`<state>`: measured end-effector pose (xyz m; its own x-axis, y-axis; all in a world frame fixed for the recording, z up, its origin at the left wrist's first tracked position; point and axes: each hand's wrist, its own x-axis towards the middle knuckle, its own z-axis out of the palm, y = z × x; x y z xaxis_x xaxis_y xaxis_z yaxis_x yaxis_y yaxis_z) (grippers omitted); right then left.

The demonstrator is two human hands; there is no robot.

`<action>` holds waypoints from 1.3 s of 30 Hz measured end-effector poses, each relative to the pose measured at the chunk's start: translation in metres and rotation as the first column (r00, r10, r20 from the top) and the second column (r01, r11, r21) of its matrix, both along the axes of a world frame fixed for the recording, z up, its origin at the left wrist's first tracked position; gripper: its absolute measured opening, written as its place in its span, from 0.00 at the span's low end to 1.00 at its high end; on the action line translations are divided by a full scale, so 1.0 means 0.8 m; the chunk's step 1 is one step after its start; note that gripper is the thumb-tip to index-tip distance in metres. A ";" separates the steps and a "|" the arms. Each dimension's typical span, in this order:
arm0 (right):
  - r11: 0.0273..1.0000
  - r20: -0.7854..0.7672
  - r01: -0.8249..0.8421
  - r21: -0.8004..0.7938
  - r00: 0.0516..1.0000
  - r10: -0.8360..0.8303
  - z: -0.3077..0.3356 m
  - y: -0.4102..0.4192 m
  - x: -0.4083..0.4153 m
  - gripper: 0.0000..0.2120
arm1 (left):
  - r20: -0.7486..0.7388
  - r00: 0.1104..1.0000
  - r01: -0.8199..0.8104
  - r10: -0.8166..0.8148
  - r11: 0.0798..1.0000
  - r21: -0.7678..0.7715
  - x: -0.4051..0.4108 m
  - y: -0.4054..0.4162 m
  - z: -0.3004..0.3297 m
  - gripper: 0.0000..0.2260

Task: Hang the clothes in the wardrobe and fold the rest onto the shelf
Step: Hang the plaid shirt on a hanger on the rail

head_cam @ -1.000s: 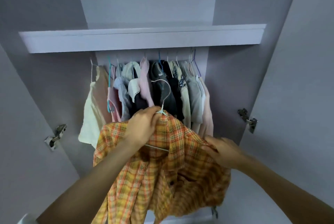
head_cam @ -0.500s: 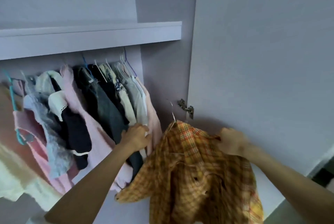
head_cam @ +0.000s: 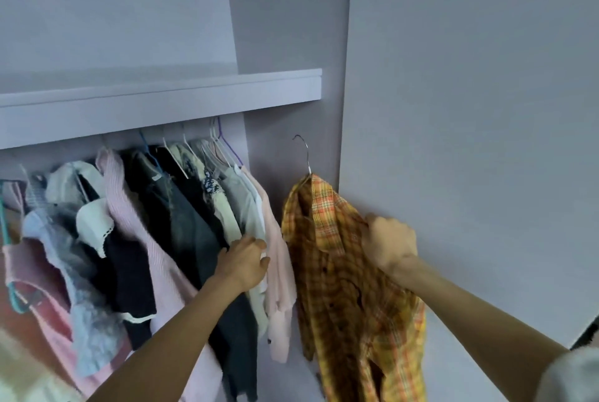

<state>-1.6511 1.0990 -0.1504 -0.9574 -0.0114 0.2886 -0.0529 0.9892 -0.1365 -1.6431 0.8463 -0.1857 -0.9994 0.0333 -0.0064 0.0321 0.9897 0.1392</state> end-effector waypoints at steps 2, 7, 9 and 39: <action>0.997 -0.059 -0.028 -0.078 0.998 0.023 -0.003 -0.012 -0.016 0.10 | -0.043 0.999 0.008 -0.009 1.000 -0.021 -0.012 -0.001 0.006 0.17; 0.948 -0.144 -0.121 -0.294 0.986 0.081 -0.028 -0.043 -0.064 0.11 | -0.239 0.971 0.005 -0.021 0.998 -0.068 -0.056 0.003 0.024 0.21; 0.926 -0.166 -0.145 -0.348 0.982 0.091 -0.045 -0.057 -0.082 0.13 | -0.287 0.958 0.000 -0.028 0.995 -0.096 -0.076 0.005 0.027 0.23; 0.861 -0.066 -0.314 -0.401 0.947 0.315 -0.035 -0.191 -0.280 0.22 | -0.286 0.957 -0.016 -0.042 0.980 -0.199 -0.151 -0.063 -0.015 0.26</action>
